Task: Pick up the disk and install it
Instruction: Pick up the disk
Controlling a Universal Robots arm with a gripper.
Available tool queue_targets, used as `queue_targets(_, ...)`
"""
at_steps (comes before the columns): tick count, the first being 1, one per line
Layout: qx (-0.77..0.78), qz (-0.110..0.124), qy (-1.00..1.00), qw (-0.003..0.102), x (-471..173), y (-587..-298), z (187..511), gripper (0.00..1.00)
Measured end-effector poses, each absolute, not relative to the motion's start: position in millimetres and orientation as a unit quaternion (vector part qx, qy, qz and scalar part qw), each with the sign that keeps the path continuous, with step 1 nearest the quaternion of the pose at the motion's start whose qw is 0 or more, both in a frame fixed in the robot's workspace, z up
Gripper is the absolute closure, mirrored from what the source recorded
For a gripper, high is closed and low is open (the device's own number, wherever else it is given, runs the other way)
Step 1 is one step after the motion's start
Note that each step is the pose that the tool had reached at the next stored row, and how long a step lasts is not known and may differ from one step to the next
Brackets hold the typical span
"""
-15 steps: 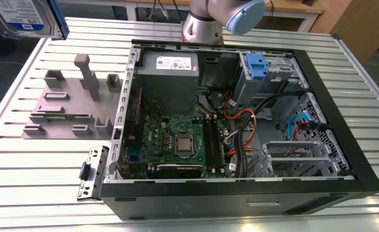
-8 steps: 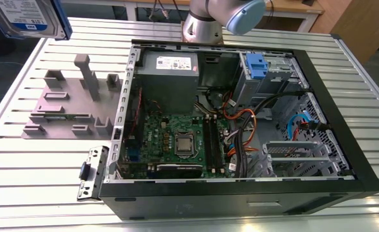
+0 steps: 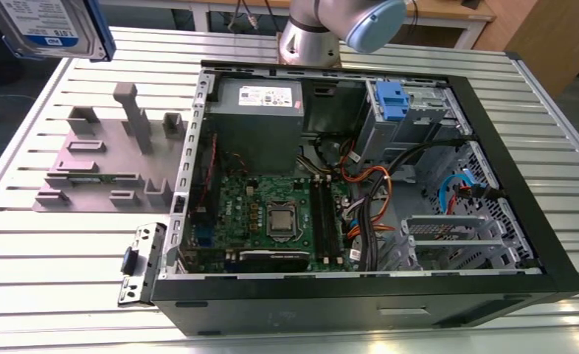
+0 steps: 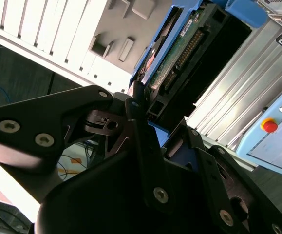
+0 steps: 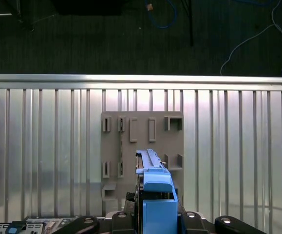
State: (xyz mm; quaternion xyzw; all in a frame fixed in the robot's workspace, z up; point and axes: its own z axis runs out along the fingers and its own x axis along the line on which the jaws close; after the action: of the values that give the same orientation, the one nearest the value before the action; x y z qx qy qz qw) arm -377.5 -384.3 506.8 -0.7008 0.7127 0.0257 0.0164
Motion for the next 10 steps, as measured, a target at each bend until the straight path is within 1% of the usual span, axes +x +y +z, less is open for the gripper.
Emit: queue_targets(10,-0.701,0.026,0.713,0.016,-370.1,-384.3,506.9,0.64)
